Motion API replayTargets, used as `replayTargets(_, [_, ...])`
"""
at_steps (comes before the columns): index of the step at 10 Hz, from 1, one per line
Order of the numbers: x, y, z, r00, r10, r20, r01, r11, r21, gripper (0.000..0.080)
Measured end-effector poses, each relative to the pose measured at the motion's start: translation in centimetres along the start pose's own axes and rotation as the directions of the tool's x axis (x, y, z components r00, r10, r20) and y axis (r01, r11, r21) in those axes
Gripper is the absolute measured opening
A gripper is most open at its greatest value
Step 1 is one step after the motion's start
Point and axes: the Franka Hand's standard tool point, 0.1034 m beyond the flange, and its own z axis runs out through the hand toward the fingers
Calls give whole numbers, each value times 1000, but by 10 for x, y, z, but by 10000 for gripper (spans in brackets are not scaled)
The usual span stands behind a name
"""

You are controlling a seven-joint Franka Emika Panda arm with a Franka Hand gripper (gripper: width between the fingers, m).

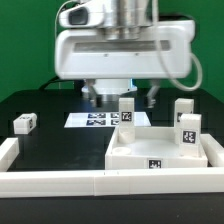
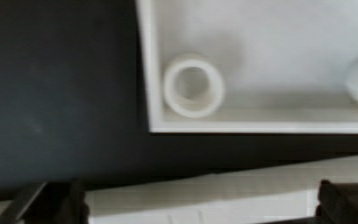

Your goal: Assemble square table

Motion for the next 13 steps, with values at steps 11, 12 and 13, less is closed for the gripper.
replayTargets(11, [-50,134,15,999,43,-4,-43,998,-37,649])
replayTargets(12, [-78,149,26,999,55,-3,-55,998,-39,649])
replayTargets(13, [-91,156,32,998,65,4,-65,997,-42,649])
